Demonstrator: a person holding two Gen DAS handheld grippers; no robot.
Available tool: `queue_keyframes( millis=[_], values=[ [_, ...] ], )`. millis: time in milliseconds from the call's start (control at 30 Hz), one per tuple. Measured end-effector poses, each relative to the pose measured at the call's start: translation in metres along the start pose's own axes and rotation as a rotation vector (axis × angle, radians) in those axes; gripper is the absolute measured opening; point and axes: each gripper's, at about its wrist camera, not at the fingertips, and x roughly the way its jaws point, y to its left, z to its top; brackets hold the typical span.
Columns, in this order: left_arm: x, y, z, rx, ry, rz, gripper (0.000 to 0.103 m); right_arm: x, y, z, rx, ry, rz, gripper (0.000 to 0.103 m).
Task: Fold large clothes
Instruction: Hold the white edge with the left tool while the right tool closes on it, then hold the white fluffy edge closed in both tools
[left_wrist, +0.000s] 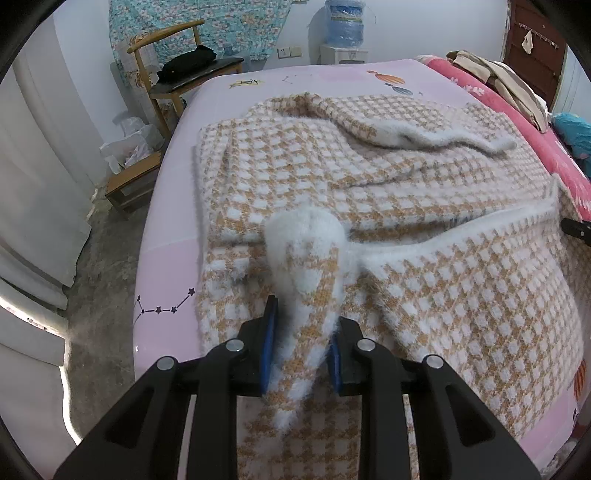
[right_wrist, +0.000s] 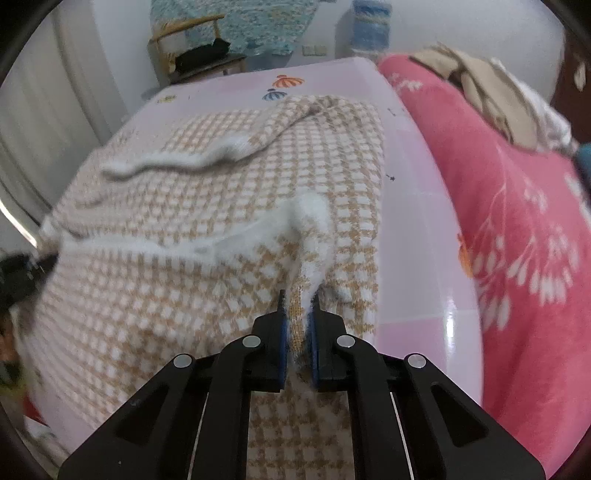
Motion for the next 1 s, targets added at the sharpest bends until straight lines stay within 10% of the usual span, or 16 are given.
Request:
queue_keyframes(
  millis=[1000],
  values=[
    [0.0006,-0.0015,-0.0010,0.008,-0.001,0.022,0.024,0.0031,0.0027,0.0013,-0.026,0.010,-0.049,0.012]
  ],
)
